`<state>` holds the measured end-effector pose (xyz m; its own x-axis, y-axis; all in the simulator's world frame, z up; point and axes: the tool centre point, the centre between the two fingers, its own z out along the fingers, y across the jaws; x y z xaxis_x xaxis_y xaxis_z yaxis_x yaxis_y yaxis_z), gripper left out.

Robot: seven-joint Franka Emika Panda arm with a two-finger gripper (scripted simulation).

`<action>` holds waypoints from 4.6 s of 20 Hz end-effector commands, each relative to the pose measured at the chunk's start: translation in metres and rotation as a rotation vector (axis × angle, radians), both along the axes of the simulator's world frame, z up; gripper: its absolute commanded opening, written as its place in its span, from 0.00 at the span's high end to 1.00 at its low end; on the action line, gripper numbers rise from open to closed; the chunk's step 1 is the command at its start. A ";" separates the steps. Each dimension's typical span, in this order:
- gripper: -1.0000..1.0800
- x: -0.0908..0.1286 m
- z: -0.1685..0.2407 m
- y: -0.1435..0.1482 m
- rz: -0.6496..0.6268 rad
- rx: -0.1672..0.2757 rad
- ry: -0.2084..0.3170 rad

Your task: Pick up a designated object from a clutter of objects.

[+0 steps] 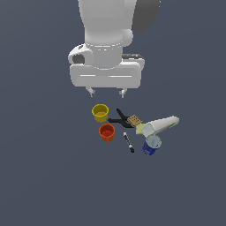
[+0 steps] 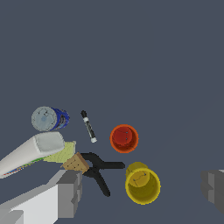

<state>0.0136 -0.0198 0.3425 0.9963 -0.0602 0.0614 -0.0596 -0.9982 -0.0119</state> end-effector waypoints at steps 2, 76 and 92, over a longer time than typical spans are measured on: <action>0.38 0.000 0.000 0.000 -0.001 0.000 0.000; 0.38 -0.108 -0.240 -0.087 1.045 0.195 0.123; 0.38 -0.116 -0.258 -0.086 1.083 0.207 0.120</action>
<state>-0.1013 -0.1069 0.0887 0.5281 0.8477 0.0504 0.8309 -0.5036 -0.2365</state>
